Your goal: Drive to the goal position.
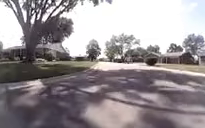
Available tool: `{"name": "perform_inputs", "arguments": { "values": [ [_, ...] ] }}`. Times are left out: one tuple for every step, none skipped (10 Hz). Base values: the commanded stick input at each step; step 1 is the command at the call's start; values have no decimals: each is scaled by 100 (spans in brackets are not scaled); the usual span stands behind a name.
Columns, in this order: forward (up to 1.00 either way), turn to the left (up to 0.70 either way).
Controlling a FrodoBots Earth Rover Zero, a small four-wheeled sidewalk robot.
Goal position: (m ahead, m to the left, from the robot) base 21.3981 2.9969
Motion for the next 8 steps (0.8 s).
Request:
{"name": "perform_inputs", "arguments": {
  "values": [
    [100, -8],
    [100, 0],
    [100, 0],
    [100, 0],
    [100, 0],
    [100, 0],
    [100, 0],
    [100, 0]
  ]
}}
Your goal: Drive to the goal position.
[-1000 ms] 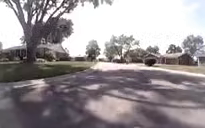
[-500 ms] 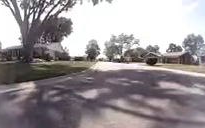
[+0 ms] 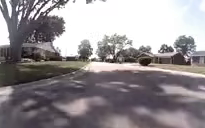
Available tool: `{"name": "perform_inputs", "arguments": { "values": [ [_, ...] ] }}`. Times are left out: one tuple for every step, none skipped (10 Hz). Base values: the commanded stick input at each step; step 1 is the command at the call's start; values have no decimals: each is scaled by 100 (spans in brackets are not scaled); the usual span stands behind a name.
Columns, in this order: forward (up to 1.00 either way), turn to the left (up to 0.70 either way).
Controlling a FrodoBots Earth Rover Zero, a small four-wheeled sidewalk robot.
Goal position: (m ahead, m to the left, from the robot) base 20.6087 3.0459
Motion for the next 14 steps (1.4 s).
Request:
{"name": "perform_inputs", "arguments": {
  "values": [
    [100, 0],
    [100, 0],
    [100, 0],
    [100, 0],
    [100, 0],
    [100, 0],
    [100, 0],
    [100, 28],
    [100, 39],
    [100, 18],
    [100, 5],
    [100, 3],
    [100, 2],
    [100, 3]
  ]
}}
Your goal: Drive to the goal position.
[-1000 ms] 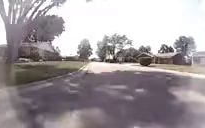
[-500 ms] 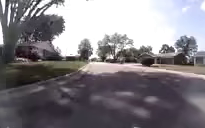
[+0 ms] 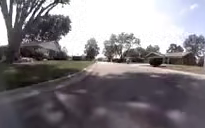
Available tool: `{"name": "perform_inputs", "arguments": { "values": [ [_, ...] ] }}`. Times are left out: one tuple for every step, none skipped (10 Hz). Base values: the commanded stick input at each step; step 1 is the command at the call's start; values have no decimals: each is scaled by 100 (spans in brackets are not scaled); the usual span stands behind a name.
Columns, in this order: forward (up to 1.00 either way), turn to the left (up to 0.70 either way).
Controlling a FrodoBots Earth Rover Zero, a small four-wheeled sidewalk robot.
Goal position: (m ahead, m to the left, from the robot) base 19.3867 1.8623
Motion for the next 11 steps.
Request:
{"name": "perform_inputs", "arguments": {
  "values": [
    [100, 2],
    [100, 3],
    [100, 2],
    [100, 2],
    [100, 2],
    [100, 2],
    [100, 3],
    [100, 2],
    [100, 1],
    [100, 0],
    [100, 0]
  ]
}}
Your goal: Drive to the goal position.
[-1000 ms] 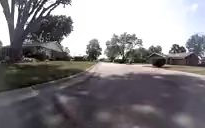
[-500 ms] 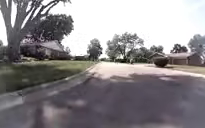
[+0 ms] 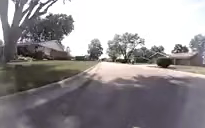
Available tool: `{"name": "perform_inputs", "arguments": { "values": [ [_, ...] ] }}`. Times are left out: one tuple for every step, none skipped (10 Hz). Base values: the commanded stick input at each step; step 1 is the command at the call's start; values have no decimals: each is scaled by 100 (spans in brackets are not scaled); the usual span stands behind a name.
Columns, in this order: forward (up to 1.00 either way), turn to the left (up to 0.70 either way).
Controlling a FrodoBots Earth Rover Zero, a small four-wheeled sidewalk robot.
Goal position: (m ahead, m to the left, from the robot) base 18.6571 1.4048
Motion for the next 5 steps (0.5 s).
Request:
{"name": "perform_inputs", "arguments": {
  "values": [
    [100, 0],
    [100, 0],
    [100, 0],
    [100, 0],
    [100, 0]
  ]
}}
